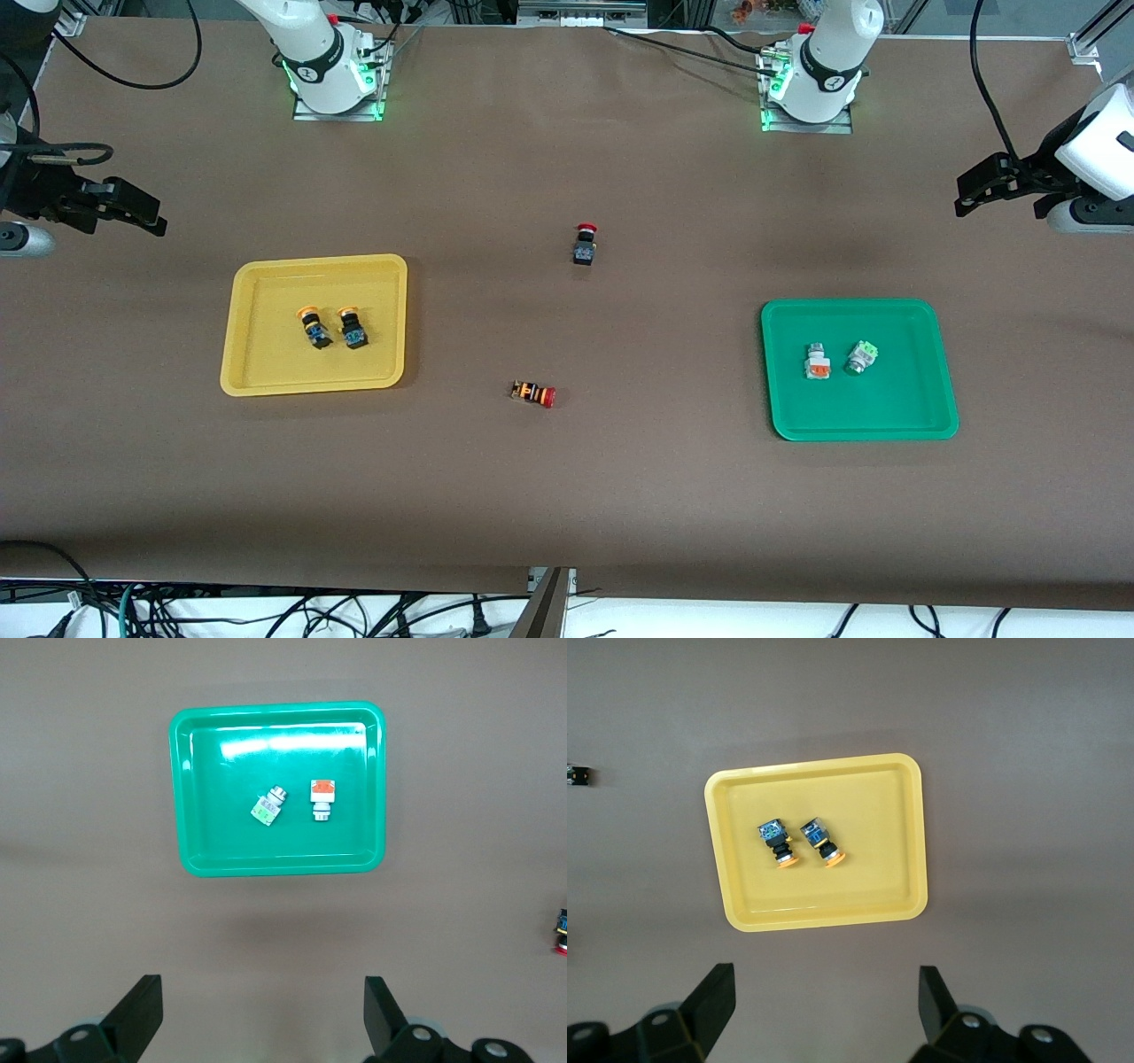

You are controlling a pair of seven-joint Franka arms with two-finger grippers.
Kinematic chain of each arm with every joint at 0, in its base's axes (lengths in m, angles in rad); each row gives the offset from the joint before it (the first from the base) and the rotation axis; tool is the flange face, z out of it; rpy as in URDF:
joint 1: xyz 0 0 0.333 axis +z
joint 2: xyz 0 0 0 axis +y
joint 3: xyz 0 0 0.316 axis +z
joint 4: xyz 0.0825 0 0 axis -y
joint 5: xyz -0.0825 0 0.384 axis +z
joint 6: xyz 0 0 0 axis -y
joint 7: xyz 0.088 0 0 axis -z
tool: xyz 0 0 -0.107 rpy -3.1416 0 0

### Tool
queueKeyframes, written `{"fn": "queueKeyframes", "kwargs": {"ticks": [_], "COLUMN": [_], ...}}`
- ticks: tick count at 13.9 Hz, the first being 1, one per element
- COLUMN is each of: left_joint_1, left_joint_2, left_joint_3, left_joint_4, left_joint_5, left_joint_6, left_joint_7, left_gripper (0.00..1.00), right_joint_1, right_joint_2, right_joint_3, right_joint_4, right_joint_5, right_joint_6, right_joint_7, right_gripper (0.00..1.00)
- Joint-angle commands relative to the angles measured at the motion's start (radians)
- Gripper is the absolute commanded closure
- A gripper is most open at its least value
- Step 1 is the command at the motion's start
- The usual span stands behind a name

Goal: Place green and yellow buttons in trays

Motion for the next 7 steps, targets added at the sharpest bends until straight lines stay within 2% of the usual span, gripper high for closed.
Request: {"fn": "queueKeyframes", "kwargs": {"ticks": [1, 7], "left_joint_1": [-0.006, -0.006], "left_joint_2": [0.014, 0.014], "left_joint_3": [0.006, 0.006], "left_joint_4": [0.032, 0.032], "left_joint_5": [0.011, 0.011], "left_joint_6": [-0.023, -0.023], "left_joint_7": [0.011, 0.011], "left_gripper": [0.0, 0.0], "right_joint_1": [0.01, 0.013], "right_joint_2": [0.014, 0.089], "right_joint_3": [-0.001, 0.002], "right_joint_4": [0.02, 0.018], "right_joint_5": [0.01, 0.001], "right_joint_6": [0.006, 0.081], "right_joint_7": [0.018, 0.024], "right_gripper": [0.04, 0.01]}}
